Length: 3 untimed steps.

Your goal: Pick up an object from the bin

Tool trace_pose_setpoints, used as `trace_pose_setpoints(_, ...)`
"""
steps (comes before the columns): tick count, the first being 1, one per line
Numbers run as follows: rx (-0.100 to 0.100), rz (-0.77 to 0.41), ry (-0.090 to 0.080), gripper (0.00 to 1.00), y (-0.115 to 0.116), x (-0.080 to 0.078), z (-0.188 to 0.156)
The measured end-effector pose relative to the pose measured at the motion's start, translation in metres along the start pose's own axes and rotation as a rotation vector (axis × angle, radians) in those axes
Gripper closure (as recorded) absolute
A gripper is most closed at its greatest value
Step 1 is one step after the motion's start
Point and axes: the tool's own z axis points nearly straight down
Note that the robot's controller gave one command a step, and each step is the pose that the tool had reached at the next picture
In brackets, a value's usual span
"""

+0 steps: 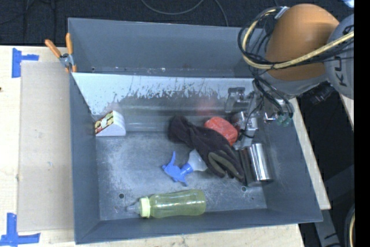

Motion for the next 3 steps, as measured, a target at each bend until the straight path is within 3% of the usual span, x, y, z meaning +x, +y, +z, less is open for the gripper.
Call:
trace_pose_setpoints(1,0.000,-0.001,-0.007,0.00,0.000,-0.001,-0.005)
trace_pose_setpoints(3,-0.001,0.123,-0.012,0.00,0.003,-0.005,0.041)
